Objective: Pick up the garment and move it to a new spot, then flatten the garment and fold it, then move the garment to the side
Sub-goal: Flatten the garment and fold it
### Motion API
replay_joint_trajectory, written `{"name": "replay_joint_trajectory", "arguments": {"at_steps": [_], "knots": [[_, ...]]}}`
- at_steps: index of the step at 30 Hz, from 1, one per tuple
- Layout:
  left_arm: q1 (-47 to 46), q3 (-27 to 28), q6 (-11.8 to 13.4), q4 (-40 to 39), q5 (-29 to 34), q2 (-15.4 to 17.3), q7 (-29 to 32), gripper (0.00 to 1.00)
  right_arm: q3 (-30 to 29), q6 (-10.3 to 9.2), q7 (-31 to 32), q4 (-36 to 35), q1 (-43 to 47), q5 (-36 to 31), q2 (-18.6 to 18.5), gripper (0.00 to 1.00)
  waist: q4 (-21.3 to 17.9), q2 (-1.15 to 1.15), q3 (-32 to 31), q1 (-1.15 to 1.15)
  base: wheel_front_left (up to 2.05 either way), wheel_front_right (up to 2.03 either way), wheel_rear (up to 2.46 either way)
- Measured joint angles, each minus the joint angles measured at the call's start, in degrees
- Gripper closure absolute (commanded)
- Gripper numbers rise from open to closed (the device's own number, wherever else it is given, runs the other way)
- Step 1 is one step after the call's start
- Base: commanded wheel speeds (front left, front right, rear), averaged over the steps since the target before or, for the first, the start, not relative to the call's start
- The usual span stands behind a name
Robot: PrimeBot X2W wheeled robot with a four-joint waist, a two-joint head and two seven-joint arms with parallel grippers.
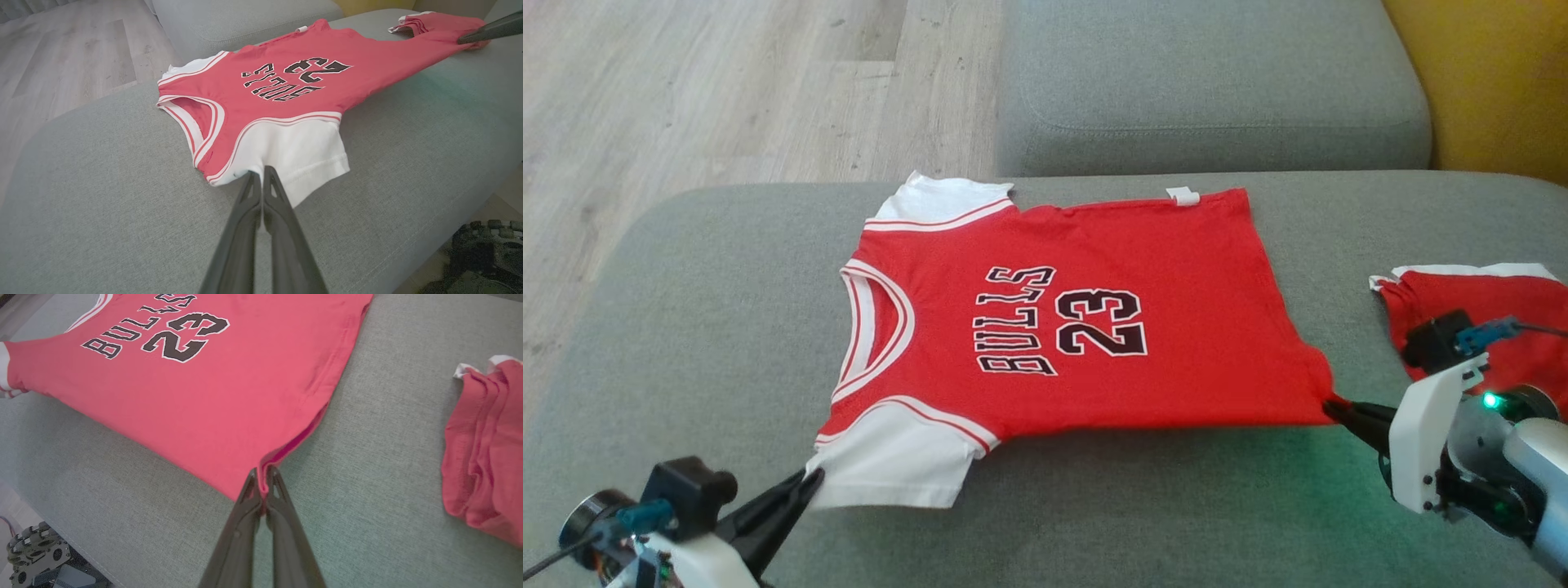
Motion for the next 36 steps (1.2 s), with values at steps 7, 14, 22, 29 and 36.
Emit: {"name": "replay_joint_trajectory", "arguments": {"at_steps": [7,14,22,29,36], "knots": [[-0.74,-0.90,-0.52,1.03,0.51,-0.21,1.24,1.00,-0.76,0.00,0.52,-0.91,-0.19,-0.11,0.12,1.00,-0.13,0.00,1.27,0.01,0.00,0.00,0.00],[-6.13,-1.30,-3.99,4.43,0.60,-1.23,5.47,1.00,-2.07,0.00,1.23,0.35,-3.13,-1.23,1.49,1.00,-0.06,0.00,3.36,0.01,0.00,0.00,0.00],[-13.78,-1.69,-7.61,10.27,0.47,-2.74,9.98,1.00,-4.08,0.01,2.25,5.56,-7.18,-1.21,5.67,1.00,-0.46,0.00,6.58,0.01,0.00,0.00,0.00],[-23.23,-3.71,-9.16,15.28,0.48,-5.68,12.71,1.00,-5.42,0.00,2.29,9.37,-11.27,-1.69,6.92,1.00,-0.61,0.00,10.03,0.02,0.00,0.00,0.00],[-32.31,-8.53,-9.59,19.40,0.46,-8.45,13.04,1.00,-5.59,0.00,1.99,12.38,-16.01,-2.63,8.68,1.00,-1.33,0.00,14.01,0.01,0.00,0.00,0.00]]}}
